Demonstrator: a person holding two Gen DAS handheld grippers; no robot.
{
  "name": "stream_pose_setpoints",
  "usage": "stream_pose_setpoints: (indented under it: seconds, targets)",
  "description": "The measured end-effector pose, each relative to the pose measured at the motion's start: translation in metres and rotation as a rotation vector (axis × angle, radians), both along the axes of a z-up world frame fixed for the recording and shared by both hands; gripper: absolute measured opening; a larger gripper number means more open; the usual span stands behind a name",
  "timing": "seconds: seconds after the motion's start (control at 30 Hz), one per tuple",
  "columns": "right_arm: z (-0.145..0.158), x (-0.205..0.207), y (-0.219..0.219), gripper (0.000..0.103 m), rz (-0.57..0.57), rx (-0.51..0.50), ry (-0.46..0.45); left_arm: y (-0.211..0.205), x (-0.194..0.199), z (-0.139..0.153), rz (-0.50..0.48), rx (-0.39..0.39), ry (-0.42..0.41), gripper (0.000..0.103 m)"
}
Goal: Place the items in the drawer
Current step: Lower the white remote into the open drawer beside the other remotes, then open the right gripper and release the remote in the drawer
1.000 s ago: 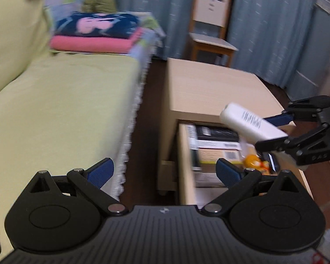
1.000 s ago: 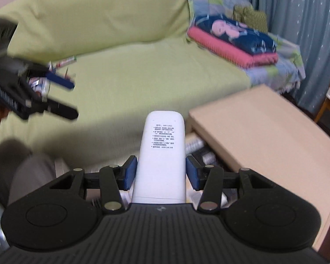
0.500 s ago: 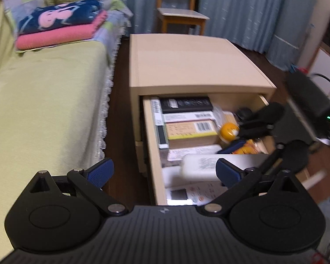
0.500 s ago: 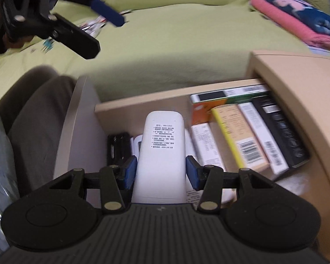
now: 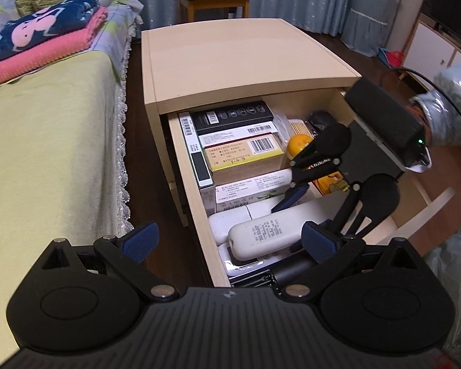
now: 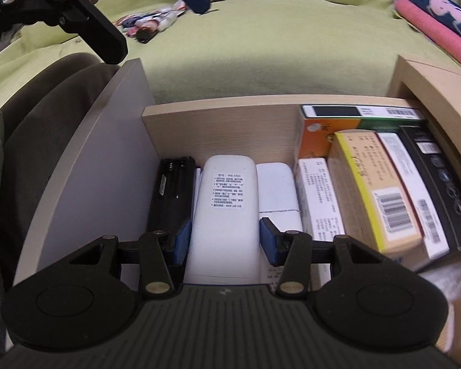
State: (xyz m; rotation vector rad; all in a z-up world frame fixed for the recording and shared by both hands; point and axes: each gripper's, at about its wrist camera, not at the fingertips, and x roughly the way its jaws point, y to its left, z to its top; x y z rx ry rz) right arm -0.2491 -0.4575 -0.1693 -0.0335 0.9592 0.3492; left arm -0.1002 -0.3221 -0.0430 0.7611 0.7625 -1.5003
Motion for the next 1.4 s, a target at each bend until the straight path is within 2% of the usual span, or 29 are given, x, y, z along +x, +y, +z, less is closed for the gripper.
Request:
stream_pose_setpoints:
  seconds: [0.37, 0.67, 0.77, 0.8, 0.97, 1.0, 1.03, 1.13, 1.23, 1.4]
  targets:
    - [-0.013, 0.005, 0.002, 0.044, 0.073, -0.008, -0.017, -0.001, -0.004, -0.007, -0.01, 0.04, -0.021, 0.1]
    - [-0.009, 0.008, -0.005, 0.045, 0.084, 0.004, 0.001, -0.007, -0.008, -0.01, -0.035, 0.06, -0.036, 0.1]
    - [-0.003, 0.006, -0.012, 0.045, 0.041, 0.061, 0.016, -0.011, -0.011, -0.01, -0.05, 0.066, -0.044, 0.1]
    - [-0.001, 0.005, -0.016, 0.048, 0.015, 0.091, 0.023, -0.012, -0.013, -0.011, -0.055, 0.066, -0.046, 0.1]
    - [0.009, -0.001, -0.035, 0.049, -0.171, 0.17, 0.042, -0.016, -0.018, -0.012, -0.07, 0.069, -0.049, 0.1]
    - [0.01, -0.002, -0.04, 0.048, -0.211, 0.189, 0.053, -0.017, -0.019, -0.013, -0.072, 0.07, -0.05, 0.1]
    - [0.01, -0.003, -0.044, 0.042, -0.237, 0.202, 0.067, -0.017, -0.02, -0.013, -0.074, 0.071, -0.05, 0.1]
    - [0.015, -0.01, -0.048, 0.031, -0.277, 0.168, 0.116, -0.017, -0.022, -0.013, -0.07, 0.078, -0.06, 0.1]
    - [0.025, -0.026, -0.053, 0.033, -0.315, 0.141, 0.175, -0.014, -0.022, -0.012, -0.065, 0.078, -0.066, 0.1]
    - [0.023, -0.042, -0.05, 0.033, -0.358, 0.082, 0.313, -0.015, -0.023, -0.014, -0.07, 0.078, -0.064, 0.1]
